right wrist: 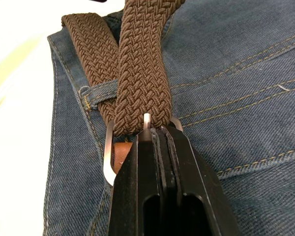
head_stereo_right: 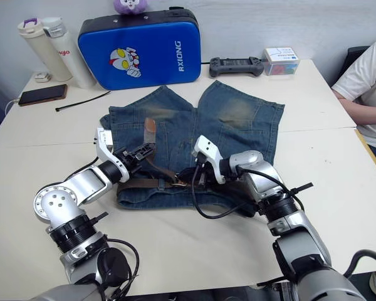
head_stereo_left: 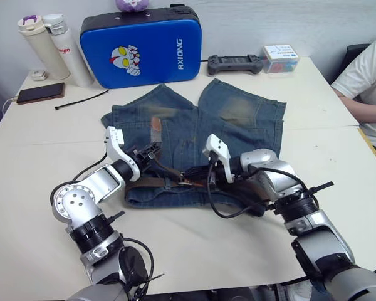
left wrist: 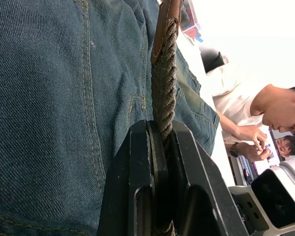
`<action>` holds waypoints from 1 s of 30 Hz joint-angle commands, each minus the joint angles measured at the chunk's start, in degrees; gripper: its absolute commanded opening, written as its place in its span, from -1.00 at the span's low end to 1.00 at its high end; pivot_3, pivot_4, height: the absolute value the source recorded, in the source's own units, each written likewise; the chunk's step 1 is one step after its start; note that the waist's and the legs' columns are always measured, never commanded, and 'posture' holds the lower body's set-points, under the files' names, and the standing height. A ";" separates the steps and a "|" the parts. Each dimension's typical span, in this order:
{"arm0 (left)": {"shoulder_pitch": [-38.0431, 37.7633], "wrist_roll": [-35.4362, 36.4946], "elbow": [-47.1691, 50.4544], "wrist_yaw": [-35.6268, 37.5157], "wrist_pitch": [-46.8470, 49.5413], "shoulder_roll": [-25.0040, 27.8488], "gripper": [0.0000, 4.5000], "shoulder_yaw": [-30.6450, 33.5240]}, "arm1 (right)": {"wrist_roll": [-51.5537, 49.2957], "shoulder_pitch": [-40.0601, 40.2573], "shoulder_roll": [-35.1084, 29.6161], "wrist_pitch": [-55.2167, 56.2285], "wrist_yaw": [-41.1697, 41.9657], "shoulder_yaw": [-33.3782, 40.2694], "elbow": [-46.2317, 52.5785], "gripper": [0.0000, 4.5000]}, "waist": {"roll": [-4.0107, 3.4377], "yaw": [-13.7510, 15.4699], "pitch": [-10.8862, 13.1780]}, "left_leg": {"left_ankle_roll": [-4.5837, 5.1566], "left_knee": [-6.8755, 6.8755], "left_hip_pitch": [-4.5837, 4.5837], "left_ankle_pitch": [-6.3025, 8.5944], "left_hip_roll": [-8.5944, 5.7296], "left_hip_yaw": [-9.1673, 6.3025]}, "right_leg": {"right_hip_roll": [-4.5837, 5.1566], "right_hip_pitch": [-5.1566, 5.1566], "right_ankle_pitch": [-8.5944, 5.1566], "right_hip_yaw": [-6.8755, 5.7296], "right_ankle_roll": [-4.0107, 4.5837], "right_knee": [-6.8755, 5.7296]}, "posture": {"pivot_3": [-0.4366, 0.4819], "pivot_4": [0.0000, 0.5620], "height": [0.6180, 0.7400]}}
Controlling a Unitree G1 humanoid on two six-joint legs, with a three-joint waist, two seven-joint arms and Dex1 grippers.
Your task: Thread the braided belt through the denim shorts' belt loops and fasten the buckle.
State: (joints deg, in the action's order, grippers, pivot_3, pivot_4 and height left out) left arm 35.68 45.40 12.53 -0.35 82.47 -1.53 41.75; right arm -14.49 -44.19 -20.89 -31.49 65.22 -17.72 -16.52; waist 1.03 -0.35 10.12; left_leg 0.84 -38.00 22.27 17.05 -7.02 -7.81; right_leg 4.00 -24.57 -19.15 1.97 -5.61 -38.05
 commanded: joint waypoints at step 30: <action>0.58 6.14 -3.38 3.11 -5.78 6.33 -1.00 -8.97 | -2.83 0.66 2.92 -3.13 2.67 2.82 3.59 -0.96 | 0.07 -1.25 -0.17 | -0.06 0.03 -0.08 0.03 0.10 0.00 | -0.09 0.02 0.00 0.01 0.01 0.00 | -0.05 -0.47 1.00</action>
State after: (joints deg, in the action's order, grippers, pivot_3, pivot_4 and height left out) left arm 36.56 49.52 6.52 2.01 76.84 3.90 32.78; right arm -15.02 -43.11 -18.16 -33.59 67.05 -16.66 -15.73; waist 1.11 -1.60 9.95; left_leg 0.78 -37.97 22.19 17.08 -6.91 -7.80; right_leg 3.91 -24.55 -19.14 1.98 -5.59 -38.05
